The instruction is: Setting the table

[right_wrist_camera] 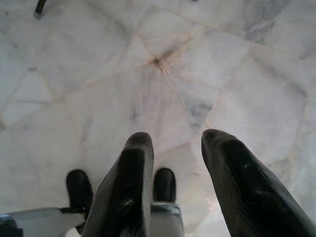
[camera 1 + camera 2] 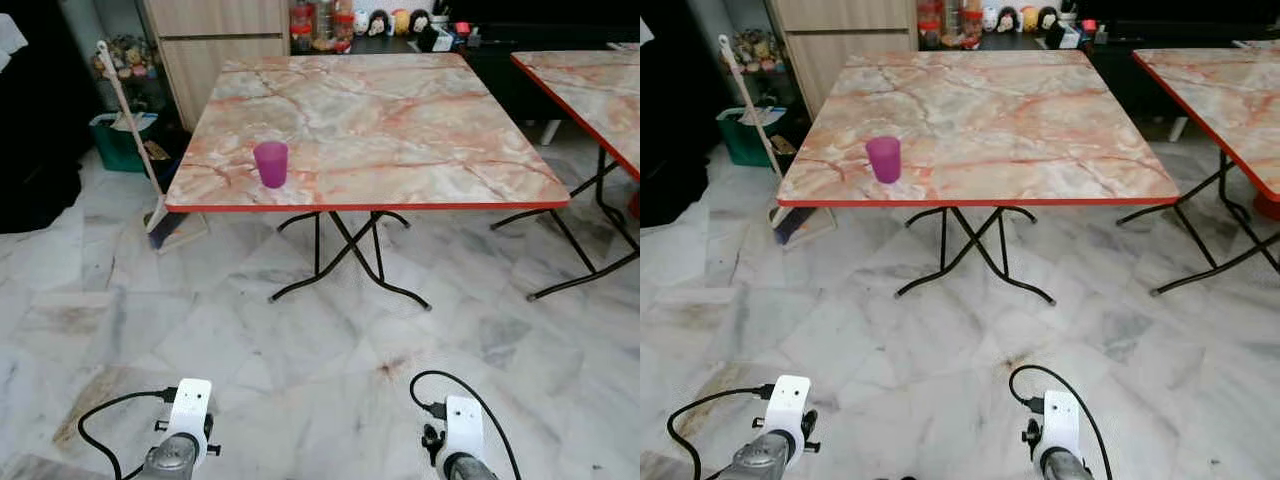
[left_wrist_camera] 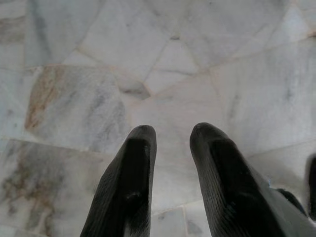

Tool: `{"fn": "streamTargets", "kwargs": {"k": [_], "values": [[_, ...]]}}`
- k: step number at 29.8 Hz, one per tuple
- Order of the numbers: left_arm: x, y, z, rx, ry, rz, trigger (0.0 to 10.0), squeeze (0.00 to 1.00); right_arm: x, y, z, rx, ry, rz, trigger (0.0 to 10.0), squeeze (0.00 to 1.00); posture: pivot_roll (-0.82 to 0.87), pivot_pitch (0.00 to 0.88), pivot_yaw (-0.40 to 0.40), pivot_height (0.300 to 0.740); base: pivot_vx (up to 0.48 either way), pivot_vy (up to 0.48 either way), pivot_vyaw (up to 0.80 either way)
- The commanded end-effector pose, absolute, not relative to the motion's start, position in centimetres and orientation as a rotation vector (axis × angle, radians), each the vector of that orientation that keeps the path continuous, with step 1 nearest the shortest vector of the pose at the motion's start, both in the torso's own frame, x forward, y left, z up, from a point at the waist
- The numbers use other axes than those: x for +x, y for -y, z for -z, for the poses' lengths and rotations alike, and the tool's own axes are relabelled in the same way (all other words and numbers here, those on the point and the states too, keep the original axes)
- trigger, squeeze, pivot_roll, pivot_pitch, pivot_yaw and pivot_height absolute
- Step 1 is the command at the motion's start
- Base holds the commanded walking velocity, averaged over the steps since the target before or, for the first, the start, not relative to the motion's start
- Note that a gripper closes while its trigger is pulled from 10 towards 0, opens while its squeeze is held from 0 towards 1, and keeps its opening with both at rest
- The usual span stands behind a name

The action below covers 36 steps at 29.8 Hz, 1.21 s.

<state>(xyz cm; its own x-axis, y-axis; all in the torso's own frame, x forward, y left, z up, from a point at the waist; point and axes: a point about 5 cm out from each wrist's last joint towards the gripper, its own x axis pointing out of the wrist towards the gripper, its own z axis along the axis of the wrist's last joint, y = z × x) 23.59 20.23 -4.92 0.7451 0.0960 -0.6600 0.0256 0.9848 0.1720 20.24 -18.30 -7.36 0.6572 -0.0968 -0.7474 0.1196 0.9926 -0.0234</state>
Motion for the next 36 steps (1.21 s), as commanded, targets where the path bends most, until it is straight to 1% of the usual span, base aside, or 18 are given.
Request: {"fn": "streamTargets", "kwargs": {"k": [1, 4, 8, 11, 20, 23, 36], "values": [[23.23, -20.42, 5.14, 0.175, -0.744, -0.05, 10.0, 0.0, 20.44, 18.09, 7.25, 0.049, -0.832, 0.118, 10.0, 0.0, 0.07, 0.113, 0.019, 0.74, 0.0, 0.0, 0.0], [23.24, -20.4, 5.14, 0.171, -0.744, -0.053, 10.0, 0.0, 20.41, 18.14, 7.25, 0.063, -0.829, 0.127, 10.0, 0.0, 0.07, 0.118, 0.018, 0.74, 0.082, 0.0, 0.0], [23.25, -20.41, 5.14, 0.169, -0.745, -0.059, 10.0, 0.0, 20.47, 18.23, 7.18, 0.031, -0.821, 0.11, 10.0, 0.0, 0.07, 0.126, 0.016, 0.74, 0.277, 0.0, 0.0], [23.26, -20.4, 5.15, 0.169, -0.749, -0.063, 10.0, 0.0, 20.59, 18.21, 7.08, 0.041, -0.806, 0.105, 10.0, 0.0, 0.06, 0.131, 0.014, 0.74, 0.284, 0.0, 0.57], [23.29, -20.27, 5.17, 0.162, -0.749, -0.07, 10.0, 0.0, 20.82, 18.34, 6.9, 0.037, -0.793, 0.101, 10.0, 0.0, 0.06, 0.145, 0.009, 0.74, 0.29, 0.0, 0.0], [23.28, -20.22, 5.17, 0.161, -0.749, -0.071, 10.0, 0.0, 20.82, 18.36, 6.91, 0.038, -0.794, 0.102, 10.0, 0.0, 0.06, 0.143, 0.006, 0.74, 0.291, 0.0, 0.48], [23.2, -20.4, 5.19, 0.157, -0.75, -0.08, 10.0, 0.0, 20.56, 18.42, 7.09, 0.038, -0.813, 0.114, 10.0, 0.0, 0.06, 0.127, 0.006, 0.74, 0.289, 0.0, 0.0]]}}
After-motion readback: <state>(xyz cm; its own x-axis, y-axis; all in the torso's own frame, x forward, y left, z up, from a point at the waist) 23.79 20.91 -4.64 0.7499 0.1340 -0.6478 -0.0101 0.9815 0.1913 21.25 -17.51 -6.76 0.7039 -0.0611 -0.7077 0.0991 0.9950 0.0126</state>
